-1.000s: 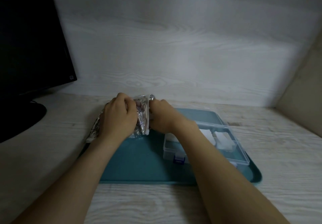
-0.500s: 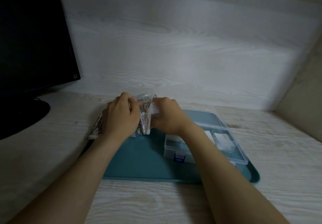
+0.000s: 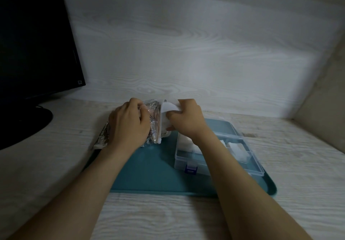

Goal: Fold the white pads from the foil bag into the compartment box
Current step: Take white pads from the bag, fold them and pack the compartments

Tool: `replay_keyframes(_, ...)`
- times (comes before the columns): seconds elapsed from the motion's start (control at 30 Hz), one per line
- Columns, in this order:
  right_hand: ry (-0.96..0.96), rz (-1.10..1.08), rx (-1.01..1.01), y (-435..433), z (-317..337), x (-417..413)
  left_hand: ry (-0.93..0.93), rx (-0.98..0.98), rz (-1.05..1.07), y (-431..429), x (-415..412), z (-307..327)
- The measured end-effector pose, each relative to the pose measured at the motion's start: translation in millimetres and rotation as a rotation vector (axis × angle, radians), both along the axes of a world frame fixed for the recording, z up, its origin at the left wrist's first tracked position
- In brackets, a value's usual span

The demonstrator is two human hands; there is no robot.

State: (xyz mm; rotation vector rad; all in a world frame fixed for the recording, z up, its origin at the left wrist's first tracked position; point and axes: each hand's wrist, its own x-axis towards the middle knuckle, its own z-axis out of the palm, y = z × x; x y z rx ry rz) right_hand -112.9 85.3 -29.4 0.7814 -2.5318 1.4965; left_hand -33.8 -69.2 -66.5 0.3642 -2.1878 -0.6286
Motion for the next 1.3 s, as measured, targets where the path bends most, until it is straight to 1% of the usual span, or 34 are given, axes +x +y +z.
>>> replay_keyframes(0.07, -0.100, 0.020, -0.081, 0.7, 0.9, 1.3, 0.012, -0.029, 0.003, -0.3, -0.4, -0.3)
replay_keyframes(0.13, -0.162, 0.075, -0.118, 0.9, 2.7, 3.4, 0.036, -0.052, -0.003, -0.5, -0.8, -0.5)
replay_keyframes(0.27, -0.191, 0.186, -0.094, -1.2, 2.5, 7.7, 0.120, -0.104, -0.062, 3.3, 2.2, 3.9)
replay_keyframes(0.37, -0.181, 0.214, -0.091, -1.7, 3.1, 10.6, 0.121, -0.154, -0.140, 13.1, 9.7, 10.5)
replay_keyframes(0.47, -0.212, 0.153, -0.166, 0.3, 6.3, 11.4, 0.046, -0.213, -0.194, 18.8, 12.9, 11.1)
replay_keyframes(0.53, -0.229, 0.114, -0.222, 4.5, 8.9, 10.8, 0.030, -0.190, -0.221, 18.1, 11.9, 9.8)
replay_keyframes(0.63, -0.270, 0.069, -0.260, 12.7, 12.1, 9.5, 0.061, -0.146, -0.232, 17.1, 9.7, 9.5)
replay_keyframes(0.8, -0.243, 0.026, -0.332, 25.0, 18.8, 11.9, 0.118, -0.179, -0.236, 16.7, 6.4, 6.9)
replay_keyframes(1.0, -0.251, 0.049, -0.467, 46.0, 27.8, 18.1, 0.101, -0.185, -0.275, 18.8, 4.8, 4.7)
replay_keyframes(1.17, -0.323, 0.081, -0.481, 59.3, 23.5, 21.0, 0.217, -0.111, -0.301, 33.3, 10.3, 13.9)
replay_keyframes(1.23, -0.353, 0.113, -0.494, 60.8, 17.5, 23.0, 0.251, -0.018, -0.349, 43.9, 16.2, 21.0)
replay_keyframes(1.3, -0.382, 0.164, -0.519, 61.4, 10.8, 23.8, 0.251, 0.130, -0.419, 56.1, 21.0, 25.6)
